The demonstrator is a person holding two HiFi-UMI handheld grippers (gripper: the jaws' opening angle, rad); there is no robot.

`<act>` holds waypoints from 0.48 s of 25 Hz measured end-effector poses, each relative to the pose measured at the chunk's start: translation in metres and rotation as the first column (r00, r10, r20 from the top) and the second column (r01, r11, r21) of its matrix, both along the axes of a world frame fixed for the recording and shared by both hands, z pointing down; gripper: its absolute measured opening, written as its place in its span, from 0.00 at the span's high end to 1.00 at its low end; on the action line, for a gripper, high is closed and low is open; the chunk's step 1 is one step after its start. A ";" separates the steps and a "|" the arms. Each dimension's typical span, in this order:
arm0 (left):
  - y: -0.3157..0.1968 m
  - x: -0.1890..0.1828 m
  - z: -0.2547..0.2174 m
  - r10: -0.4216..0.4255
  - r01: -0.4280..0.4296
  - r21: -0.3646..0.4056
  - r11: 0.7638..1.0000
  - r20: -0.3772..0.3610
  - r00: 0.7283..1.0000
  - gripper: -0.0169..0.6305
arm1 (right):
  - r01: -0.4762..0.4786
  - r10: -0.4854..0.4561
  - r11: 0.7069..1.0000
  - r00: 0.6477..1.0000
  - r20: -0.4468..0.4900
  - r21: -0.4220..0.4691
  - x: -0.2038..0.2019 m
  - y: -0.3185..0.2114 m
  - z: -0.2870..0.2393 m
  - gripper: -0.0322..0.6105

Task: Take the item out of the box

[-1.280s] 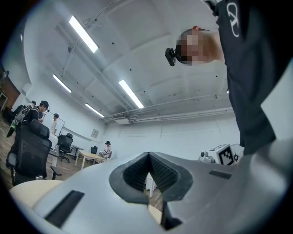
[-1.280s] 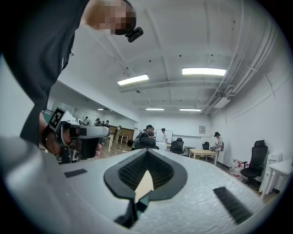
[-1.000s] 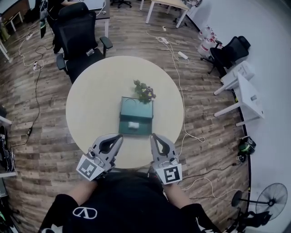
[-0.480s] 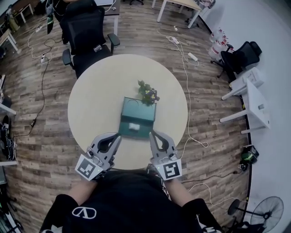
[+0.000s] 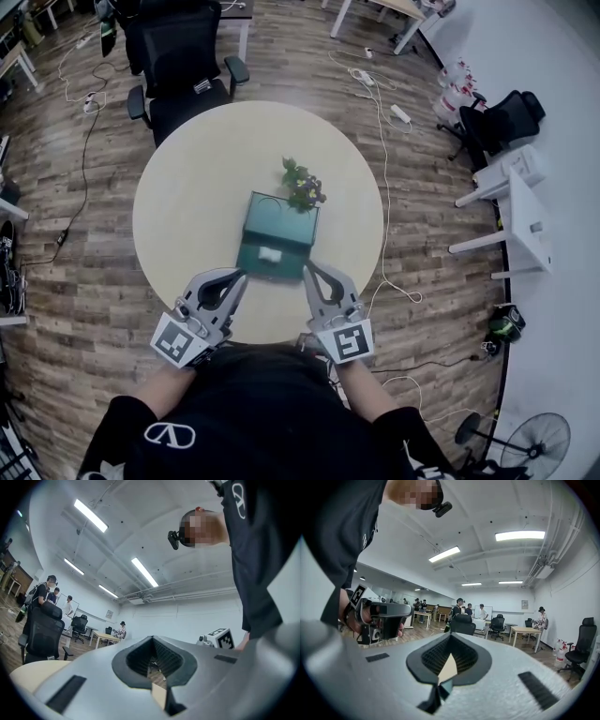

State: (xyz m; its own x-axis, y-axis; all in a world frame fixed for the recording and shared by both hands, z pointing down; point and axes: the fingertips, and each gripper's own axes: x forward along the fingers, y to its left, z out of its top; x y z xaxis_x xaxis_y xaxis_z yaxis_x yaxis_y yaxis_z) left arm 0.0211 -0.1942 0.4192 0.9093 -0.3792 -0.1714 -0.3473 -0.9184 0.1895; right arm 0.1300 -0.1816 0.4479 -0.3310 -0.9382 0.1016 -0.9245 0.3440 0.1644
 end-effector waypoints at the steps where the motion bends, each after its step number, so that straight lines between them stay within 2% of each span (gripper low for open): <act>1: 0.000 0.001 0.001 -0.002 0.002 -0.005 1.000 -0.001 1.000 0.97 | 0.006 -0.006 1.000 1.000 -0.006 -0.028 0.001 -0.001 0.005 0.94; 2: 0.000 0.001 0.003 -0.004 0.004 -0.011 1.000 -0.001 1.000 0.97 | 0.013 -0.014 0.998 1.000 -0.016 -0.064 0.000 -0.003 0.012 0.94; 3: -0.001 0.001 0.003 -0.006 0.006 -0.016 1.000 -0.001 1.000 0.97 | 0.022 -0.025 0.995 0.999 -0.031 -0.101 -0.001 -0.007 0.020 0.80; 4: -0.001 0.001 0.004 -0.007 0.007 -0.019 1.000 -0.001 1.000 0.97 | 0.030 -0.037 0.991 0.998 -0.051 -0.132 -0.003 -0.011 0.026 0.39; 5: -0.001 0.001 0.005 -0.009 0.009 -0.020 1.000 -0.001 1.000 0.97 | 0.037 -0.049 0.988 0.996 -0.077 -0.152 -0.005 -0.014 0.032 0.17; 9: -0.001 0.000 0.010 -0.021 0.021 -0.026 0.999 0.001 1.000 0.97 | 0.055 -0.093 0.979 0.977 -0.189 -0.198 -0.009 -0.022 0.043 0.16; 12: 0.002 -0.002 0.017 -0.031 0.031 -0.036 0.999 0.003 1.000 0.97 | 0.063 -0.120 0.970 0.964 -0.236 -0.235 -0.007 -0.028 0.054 0.17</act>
State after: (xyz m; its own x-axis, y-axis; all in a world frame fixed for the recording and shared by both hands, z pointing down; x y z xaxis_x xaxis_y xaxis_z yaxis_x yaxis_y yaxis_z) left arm 0.0189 -0.1918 0.4361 0.8975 -0.4130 -0.1546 -0.3759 -0.8998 0.2215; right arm 0.1231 -0.2097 0.5023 -0.3526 -0.8486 0.3945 -0.8273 0.4796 0.2923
